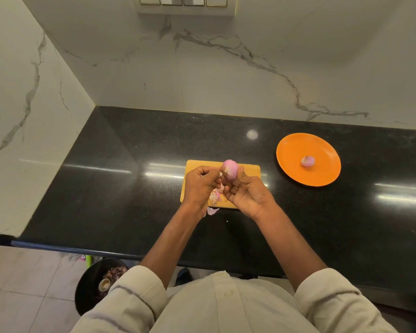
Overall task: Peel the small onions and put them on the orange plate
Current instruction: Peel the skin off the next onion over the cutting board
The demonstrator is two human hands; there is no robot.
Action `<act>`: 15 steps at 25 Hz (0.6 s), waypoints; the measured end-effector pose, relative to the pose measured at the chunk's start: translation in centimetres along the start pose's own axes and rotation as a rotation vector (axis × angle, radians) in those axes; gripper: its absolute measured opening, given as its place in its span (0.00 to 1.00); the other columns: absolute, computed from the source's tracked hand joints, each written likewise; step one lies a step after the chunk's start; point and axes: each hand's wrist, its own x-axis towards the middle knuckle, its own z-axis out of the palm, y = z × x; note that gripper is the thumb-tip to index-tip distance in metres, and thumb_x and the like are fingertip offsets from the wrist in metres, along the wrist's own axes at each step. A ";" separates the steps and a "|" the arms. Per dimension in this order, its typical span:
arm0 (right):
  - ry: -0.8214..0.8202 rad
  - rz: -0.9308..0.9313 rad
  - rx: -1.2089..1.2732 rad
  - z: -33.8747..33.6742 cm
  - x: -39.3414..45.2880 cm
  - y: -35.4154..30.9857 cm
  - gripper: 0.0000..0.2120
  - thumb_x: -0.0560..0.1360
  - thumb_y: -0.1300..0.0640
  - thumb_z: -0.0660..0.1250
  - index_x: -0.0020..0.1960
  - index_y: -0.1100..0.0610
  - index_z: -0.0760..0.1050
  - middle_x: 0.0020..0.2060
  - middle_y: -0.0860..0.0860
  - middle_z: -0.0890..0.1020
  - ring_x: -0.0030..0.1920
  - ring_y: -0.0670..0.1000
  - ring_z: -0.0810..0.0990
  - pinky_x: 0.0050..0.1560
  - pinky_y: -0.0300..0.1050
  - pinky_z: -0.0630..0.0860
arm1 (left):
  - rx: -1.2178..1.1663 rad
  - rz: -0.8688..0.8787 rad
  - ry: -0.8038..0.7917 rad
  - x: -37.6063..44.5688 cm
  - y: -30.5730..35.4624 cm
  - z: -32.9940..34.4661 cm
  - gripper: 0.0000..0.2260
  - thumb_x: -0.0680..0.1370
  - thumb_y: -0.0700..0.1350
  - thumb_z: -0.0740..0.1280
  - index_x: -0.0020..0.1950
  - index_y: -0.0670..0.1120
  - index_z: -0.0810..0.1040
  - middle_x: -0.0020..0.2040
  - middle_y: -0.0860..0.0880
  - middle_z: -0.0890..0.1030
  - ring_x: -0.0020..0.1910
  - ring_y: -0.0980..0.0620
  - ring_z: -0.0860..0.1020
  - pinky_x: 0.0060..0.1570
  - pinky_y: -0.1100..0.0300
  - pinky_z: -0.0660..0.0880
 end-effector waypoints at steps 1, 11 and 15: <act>-0.005 0.010 0.031 -0.1 0.0 0.0 0.21 0.84 0.55 0.66 0.74 0.63 0.72 0.55 0.60 0.86 0.50 0.54 0.84 0.48 0.48 0.79 | -0.098 -0.056 -0.025 0.1 -0.2 -0.2 0.08 0.80 0.33 0.69 0.41 0.41 0.82 0.34 0.47 0.81 0.34 0.52 0.77 0.44 0.53 0.79; 0.078 -0.189 -0.236 -1.5 0.8 -0.4 0.11 0.85 0.65 0.63 0.61 0.54 0.81 0.60 0.59 0.84 0.58 0.60 0.86 0.49 0.48 0.83 | 0.594 0.099 0.120 1.7 -3.7 -2.3 0.05 0.83 0.43 0.71 0.50 0.44 0.86 0.47 0.49 0.87 0.49 0.51 0.85 0.50 0.54 0.81; 0.098 -0.230 -0.366 -2.0 1.0 0.0 0.14 0.84 0.67 0.63 0.59 0.51 0.82 0.63 0.56 0.82 0.64 0.58 0.83 0.57 0.49 0.84 | 0.800 0.179 0.039 1.0 -3.6 -1.7 0.08 0.83 0.39 0.68 0.60 0.44 0.85 0.57 0.52 0.85 0.55 0.57 0.80 0.44 0.74 0.70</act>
